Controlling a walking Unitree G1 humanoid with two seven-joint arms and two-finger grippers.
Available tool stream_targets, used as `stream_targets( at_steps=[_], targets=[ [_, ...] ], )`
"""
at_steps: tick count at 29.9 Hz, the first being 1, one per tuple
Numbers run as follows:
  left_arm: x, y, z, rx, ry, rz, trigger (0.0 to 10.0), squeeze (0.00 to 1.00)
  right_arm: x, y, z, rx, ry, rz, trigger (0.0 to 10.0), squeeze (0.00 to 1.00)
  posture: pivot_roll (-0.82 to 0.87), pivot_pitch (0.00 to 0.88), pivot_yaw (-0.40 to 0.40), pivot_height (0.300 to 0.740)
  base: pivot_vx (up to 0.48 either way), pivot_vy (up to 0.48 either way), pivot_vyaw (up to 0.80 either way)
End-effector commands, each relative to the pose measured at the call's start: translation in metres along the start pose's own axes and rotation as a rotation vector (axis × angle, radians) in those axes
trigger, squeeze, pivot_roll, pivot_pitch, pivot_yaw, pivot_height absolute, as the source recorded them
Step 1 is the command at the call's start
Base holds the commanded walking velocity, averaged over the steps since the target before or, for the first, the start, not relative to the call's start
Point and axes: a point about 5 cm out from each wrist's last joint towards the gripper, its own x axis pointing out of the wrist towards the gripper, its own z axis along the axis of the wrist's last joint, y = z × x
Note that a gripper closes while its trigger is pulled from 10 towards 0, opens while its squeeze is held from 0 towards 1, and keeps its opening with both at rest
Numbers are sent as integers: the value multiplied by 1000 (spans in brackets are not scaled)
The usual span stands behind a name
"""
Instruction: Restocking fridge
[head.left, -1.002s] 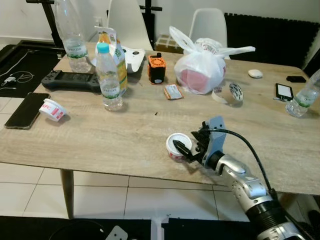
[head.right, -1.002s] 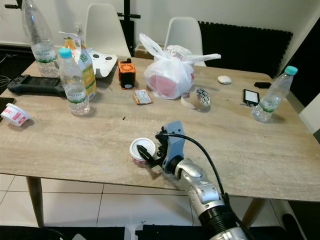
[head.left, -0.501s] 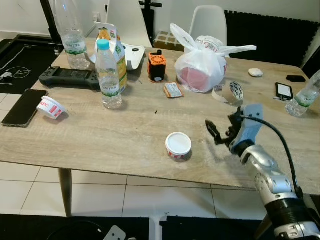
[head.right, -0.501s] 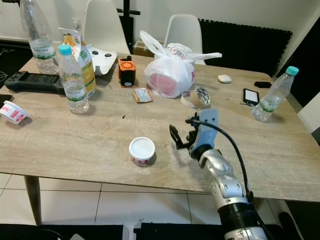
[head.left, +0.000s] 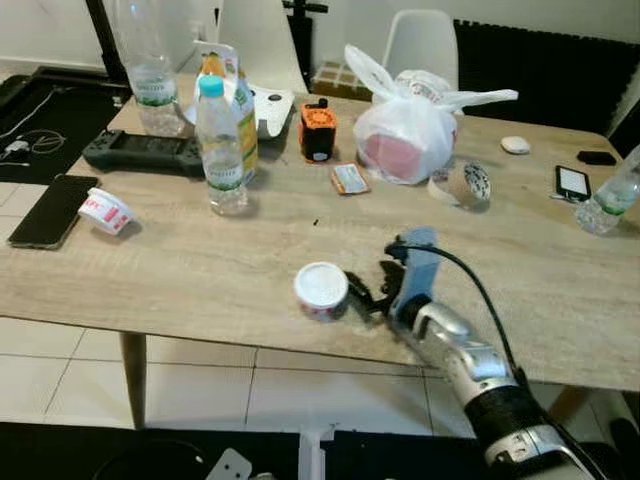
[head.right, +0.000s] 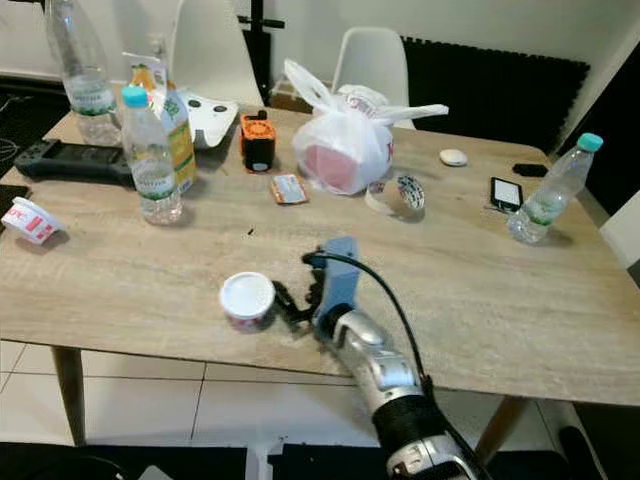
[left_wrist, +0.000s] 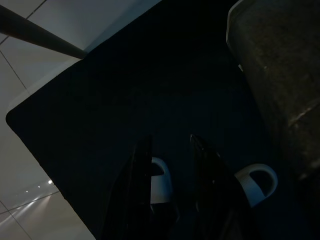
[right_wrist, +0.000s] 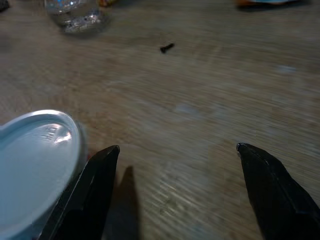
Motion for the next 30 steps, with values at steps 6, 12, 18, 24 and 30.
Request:
stream_targets(
  at_steps=[6, 12, 18, 24, 30],
  targets=[
    [-2, -24, 5, -10, -17, -79, 10000, 282, 11, 7, 2, -18, 16, 23, 10000, 0, -14, 80, -141, 740, 0, 0, 0],
    [-2, -25, 6, -11, -18, -78, 10000, 282, 10, -2, 25, -82, -88, -22, 10000, 0, -14, 80, -142, 740, 0, 0, 0],
    [-3, -25, 5, -7, -18, -80, 10000, 278, -18, -18, 71, -349, -291, -47, 10000, 0, -33, 79, -140, 740, 0, 0, 0],
    [-2, -24, 6, 10, -22, -85, 10000, 278, -48, -14, 65, -678, -188, 136, 10000, 0, -56, 72, -141, 740, 0, 0, 0],
    [-2, -22, 6, 19, -27, -85, 10000, 278, -68, 20, 54, -651, -156, 419, 10000, 0, -65, 63, -133, 740, 0, 0, 0]
  ],
)
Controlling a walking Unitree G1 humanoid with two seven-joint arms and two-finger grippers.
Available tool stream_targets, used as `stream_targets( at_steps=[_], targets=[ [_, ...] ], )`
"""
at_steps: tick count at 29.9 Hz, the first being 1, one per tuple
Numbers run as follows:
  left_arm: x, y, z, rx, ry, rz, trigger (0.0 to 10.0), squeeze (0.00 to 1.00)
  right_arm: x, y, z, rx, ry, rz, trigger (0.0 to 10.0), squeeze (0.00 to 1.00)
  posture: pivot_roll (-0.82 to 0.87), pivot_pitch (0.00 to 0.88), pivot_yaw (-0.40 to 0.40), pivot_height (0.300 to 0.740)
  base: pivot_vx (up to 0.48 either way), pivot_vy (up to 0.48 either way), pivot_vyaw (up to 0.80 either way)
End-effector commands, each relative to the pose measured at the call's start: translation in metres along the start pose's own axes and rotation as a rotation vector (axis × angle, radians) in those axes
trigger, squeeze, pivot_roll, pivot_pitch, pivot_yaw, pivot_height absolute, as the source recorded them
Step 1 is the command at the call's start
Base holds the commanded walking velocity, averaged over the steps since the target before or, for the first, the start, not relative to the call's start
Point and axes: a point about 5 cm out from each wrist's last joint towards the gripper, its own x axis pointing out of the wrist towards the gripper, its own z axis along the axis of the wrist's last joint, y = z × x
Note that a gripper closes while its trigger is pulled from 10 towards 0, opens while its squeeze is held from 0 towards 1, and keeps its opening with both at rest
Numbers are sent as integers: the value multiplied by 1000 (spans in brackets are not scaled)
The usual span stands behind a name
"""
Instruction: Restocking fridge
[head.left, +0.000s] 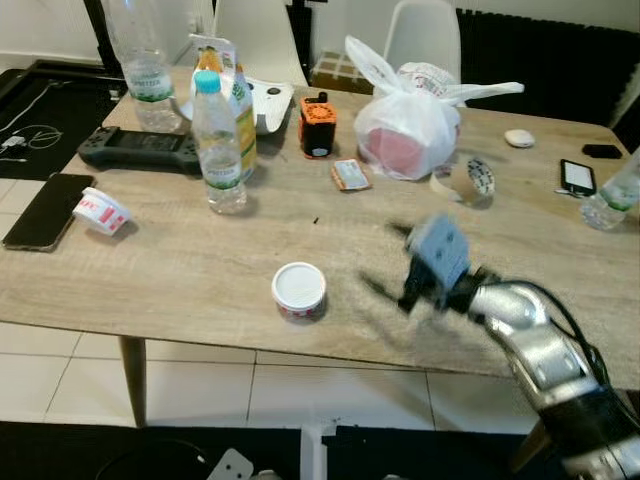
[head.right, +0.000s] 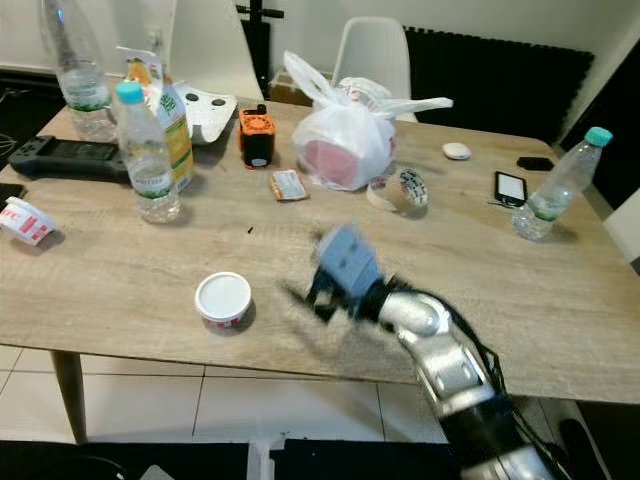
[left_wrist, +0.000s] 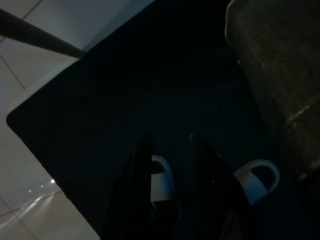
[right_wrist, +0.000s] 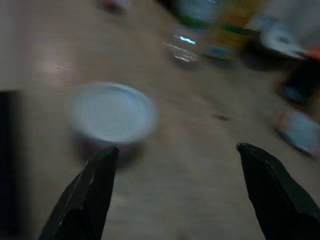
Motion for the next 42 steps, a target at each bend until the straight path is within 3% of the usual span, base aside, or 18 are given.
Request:
stream_targets(
  at_steps=[1, 5, 10, 19, 24, 30, 36, 37, 38, 40, 41, 42],
  targets=[
    [-2, -24, 5, 14, -24, -87, 10000, 278, 0, 4, 7, 0, -21, 36, 10000, 0, -65, 63, -133, 740, 0, 0, 0],
    [-2, -23, 4, 18, -26, -85, 10000, 278, 13, 22, 13, -41, -22, 106, 10000, 0, -57, 62, -131, 740, 0, 0, 0],
    [-2, -22, 4, 17, -25, -84, 10000, 278, 26, 27, 8, -107, 37, 111, 10000, 0, -52, 67, -131, 740, 0, 0, 0],
    [-3, -22, 3, 16, -21, -84, 10000, 282, 40, 35, 6, -141, 92, 178, 10000, 0, -39, 77, -131, 740, 0, 0, 0],
    [-3, -22, 2, 14, -18, -83, 10000, 282, 47, 31, 2, -156, 121, 134, 10000, 0, -33, 80, -134, 740, 0, 0, 0],
    [-3, -22, 2, 10, -17, -82, 10000, 282, 52, 19, -10, -255, 225, 60, 10000, 0, -31, 80, -138, 740, 0, 0, 0],
    [-3, -22, 2, 5, -17, -82, 10000, 282, 56, 14, -15, -262, 275, 49, 9804, 0, -28, 80, -142, 740, 0, 0, 0],
    [-3, -23, 2, 4, -17, -81, 10000, 282, 57, 14, -16, -267, 281, 56, 8275, 0, -27, 80, -143, 740, 0, 0, 0],
    [-3, -23, 2, 3, -17, -81, 10000, 282, 58, 14, -16, -274, 284, 59, 7804, 0, -26, 80, -145, 740, 0, 0, 0],
    [-3, -23, 2, 2, -17, -81, 10000, 282, 59, 14, -17, -278, 285, 59, 7804, 0, -26, 80, -145, 740, 0, 0, 0],
    [-3, -23, 2, 2, -16, -81, 10000, 282, 59, 14, -17, -292, 287, 57, 4431, 0, -26, 82, -145, 740, 0, 0, 0],
    [-3, -23, 3, 0, -16, -81, 10000, 282, 61, 15, -18, -318, 289, 55, 0, 0, -24, 82, -147, 740, 0, 0, 0]
  ],
)
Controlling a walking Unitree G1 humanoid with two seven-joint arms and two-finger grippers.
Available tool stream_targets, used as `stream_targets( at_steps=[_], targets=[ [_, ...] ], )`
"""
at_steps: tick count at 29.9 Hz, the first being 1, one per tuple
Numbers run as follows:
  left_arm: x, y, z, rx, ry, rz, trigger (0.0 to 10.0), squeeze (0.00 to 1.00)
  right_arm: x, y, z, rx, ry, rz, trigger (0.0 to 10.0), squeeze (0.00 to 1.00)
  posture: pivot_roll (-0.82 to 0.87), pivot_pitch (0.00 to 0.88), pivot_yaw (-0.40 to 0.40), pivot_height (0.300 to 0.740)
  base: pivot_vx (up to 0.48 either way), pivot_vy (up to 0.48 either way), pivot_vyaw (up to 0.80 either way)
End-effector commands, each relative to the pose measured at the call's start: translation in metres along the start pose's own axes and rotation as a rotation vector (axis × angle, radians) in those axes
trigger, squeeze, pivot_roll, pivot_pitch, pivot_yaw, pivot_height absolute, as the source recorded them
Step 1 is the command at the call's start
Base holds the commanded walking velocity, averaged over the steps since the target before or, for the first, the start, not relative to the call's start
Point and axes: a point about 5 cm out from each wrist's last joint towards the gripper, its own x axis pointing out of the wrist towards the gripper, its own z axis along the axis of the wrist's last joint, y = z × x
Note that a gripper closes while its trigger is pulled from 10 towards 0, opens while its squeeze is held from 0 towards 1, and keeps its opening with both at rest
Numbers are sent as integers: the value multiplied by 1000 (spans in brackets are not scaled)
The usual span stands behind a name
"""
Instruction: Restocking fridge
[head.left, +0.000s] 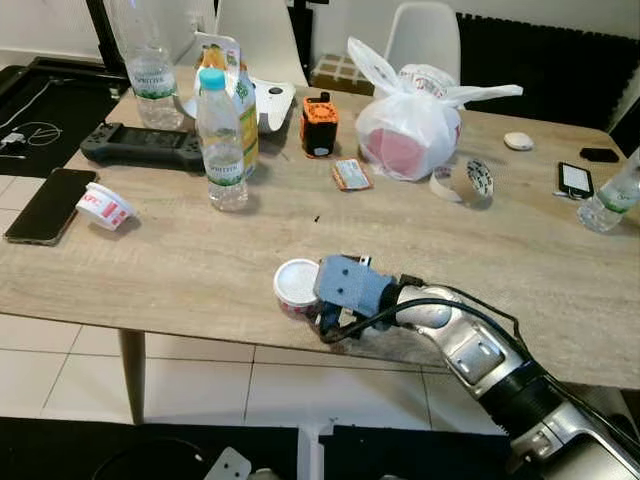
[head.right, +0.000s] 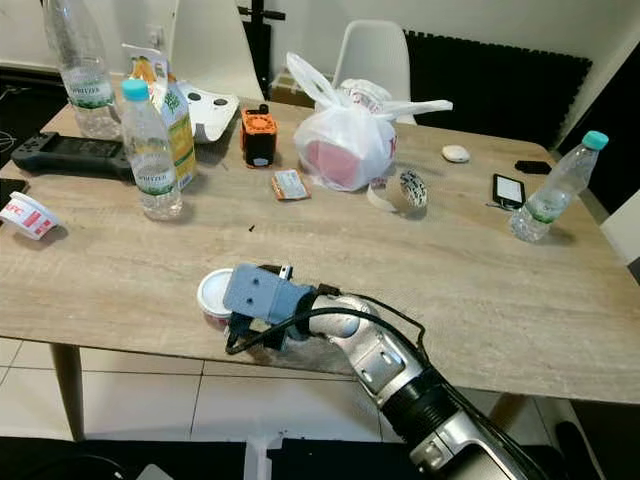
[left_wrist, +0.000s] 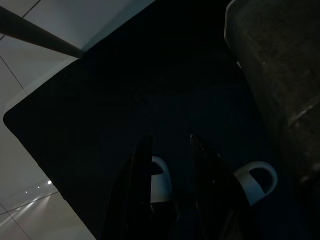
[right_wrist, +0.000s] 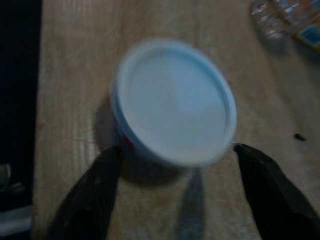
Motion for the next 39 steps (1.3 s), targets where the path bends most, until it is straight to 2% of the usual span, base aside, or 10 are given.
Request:
stream_targets(
  at_steps=[1, 18, 19, 21, 22, 27, 28, 29, 33, 39],
  targets=[
    [-2, -23, 4, 0, -16, -80, 10000, 282, 3, 0, -1, -49, 7, -10, 0, 0, -24, 82, -148, 740, 0, 0, 0],
    [-2, -25, 6, -11, -17, -80, 10000, 282, 7, 3, 0, -103, -36, -43, 0, 0, -26, 80, -154, 740, 0, 0, 0],
    [-2, -25, 6, -11, -17, -80, 10000, 282, 7, 0, 1, -106, -37, -59, 2157, 0, -26, 79, -154, 740, 0, 0, 0],
    [-2, -25, 6, -11, -18, -80, 10000, 282, 7, -1, 1, -111, -38, -71, 2157, 0, -26, 79, -154, 740, 0, 0, 0],
    [-2, -26, 6, -11, -18, -80, 10000, 278, 6, -4, 1, -120, -36, -79, 10000, 0, -27, 79, -153, 740, 0, 0, 0],
    [-2, -26, 6, -12, -18, -80, 10000, 282, -3, -14, 0, -153, -34, -124, 10000, 0, -28, 79, -154, 740, 0, 0, 0],
    [-2, -26, 6, -13, -18, -80, 10000, 282, -8, -19, -1, -172, -39, -146, 10000, 1000, -28, 79, -154, 740, 0, 0, 0],
    [-2, -26, 6, -13, -18, -80, 10000, 282, -8, -19, -1, -172, -39, -146, 10000, 1000, -28, 79, -154, 740, 0, 0, 0],
    [-2, -26, 7, -10, -19, -82, 10000, 282, -37, -14, -4, -387, -43, -87, 10000, 1000, -39, 75, -151, 740, 0, 0, 0],
    [-2, -25, 7, -9, -20, -80, 10000, 282, -48, -8, -9, -485, -21, -16, 10000, 1000, -42, 73, -154, 740, 0, 0, 0]
  ],
)
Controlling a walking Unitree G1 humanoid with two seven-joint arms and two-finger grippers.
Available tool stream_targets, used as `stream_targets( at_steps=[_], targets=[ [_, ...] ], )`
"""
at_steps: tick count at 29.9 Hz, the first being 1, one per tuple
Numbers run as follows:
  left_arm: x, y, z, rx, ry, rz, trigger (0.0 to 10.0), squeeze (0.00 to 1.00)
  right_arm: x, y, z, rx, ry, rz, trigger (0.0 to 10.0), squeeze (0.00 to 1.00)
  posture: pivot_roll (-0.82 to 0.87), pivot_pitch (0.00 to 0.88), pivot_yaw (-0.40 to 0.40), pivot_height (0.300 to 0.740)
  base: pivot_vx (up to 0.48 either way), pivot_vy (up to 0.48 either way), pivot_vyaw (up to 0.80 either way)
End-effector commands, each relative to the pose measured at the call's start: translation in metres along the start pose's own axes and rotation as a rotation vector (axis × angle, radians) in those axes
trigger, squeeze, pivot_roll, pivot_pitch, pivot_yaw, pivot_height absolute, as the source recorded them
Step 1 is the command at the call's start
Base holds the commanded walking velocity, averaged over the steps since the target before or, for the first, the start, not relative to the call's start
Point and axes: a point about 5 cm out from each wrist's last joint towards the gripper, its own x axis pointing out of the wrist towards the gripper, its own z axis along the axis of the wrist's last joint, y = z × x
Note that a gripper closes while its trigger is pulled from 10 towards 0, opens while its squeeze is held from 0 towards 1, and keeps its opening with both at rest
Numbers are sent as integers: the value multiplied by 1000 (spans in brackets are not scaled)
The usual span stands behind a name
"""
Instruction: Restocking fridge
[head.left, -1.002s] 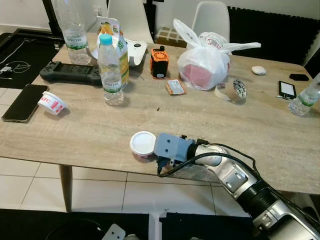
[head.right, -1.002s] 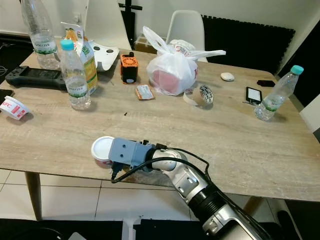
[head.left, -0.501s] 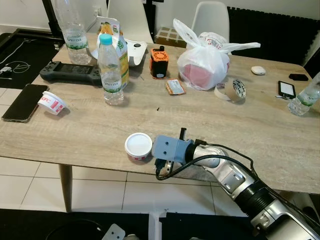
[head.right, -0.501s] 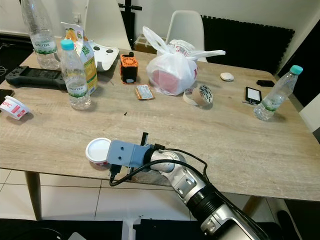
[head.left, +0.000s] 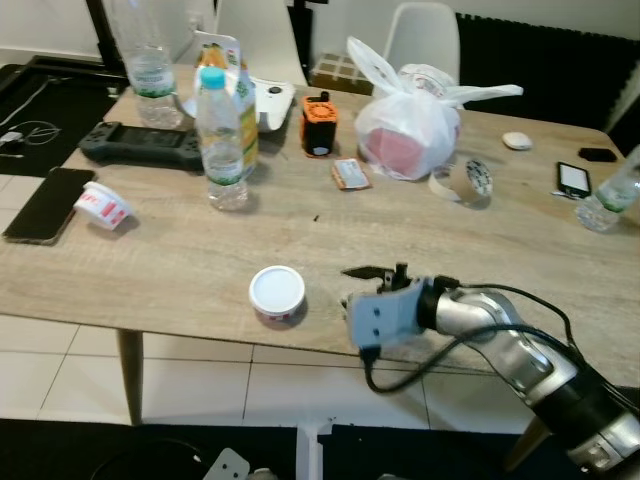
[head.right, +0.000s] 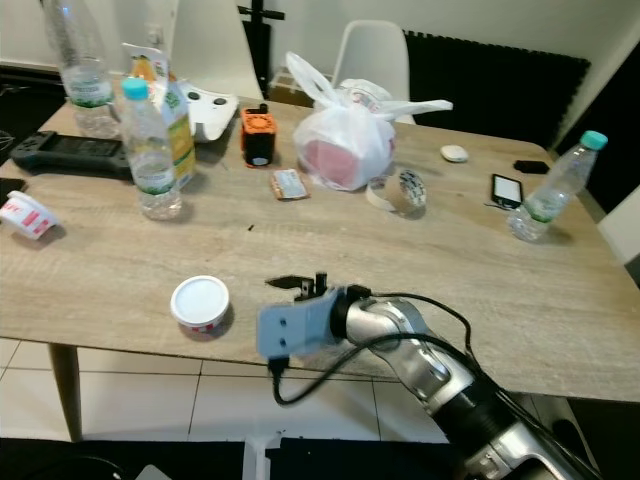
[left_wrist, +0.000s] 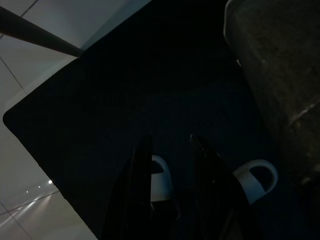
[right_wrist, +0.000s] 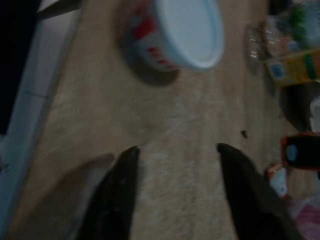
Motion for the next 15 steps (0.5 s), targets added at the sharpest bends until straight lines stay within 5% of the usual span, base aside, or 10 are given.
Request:
stream_targets(
  at_steps=[1, 2, 8, 15],
  targets=[
    [-3, -26, 6, -4, -22, -83, 10000, 282, -1, -1, 10, -36, -52, 8, 10000, 1000, -45, 71, -154, 740, 0, 0, 0],
    [-3, -26, 6, -4, -22, -83, 10000, 278, 1, -5, 17, -42, -89, 2, 10000, 0, -45, 70, -153, 740, 0, 0, 0],
    [-3, -25, 5, 0, -22, -83, 10000, 278, 20, -7, 39, -22, -167, -12, 10000, 0, -35, 70, -145, 740, 0, 0, 0],
    [-3, -25, 4, 6, -21, -79, 10000, 278, 47, 16, 55, -55, -198, 75, 10000, 0, -12, 75, -139, 740, 0, 0, 0]
  ],
)
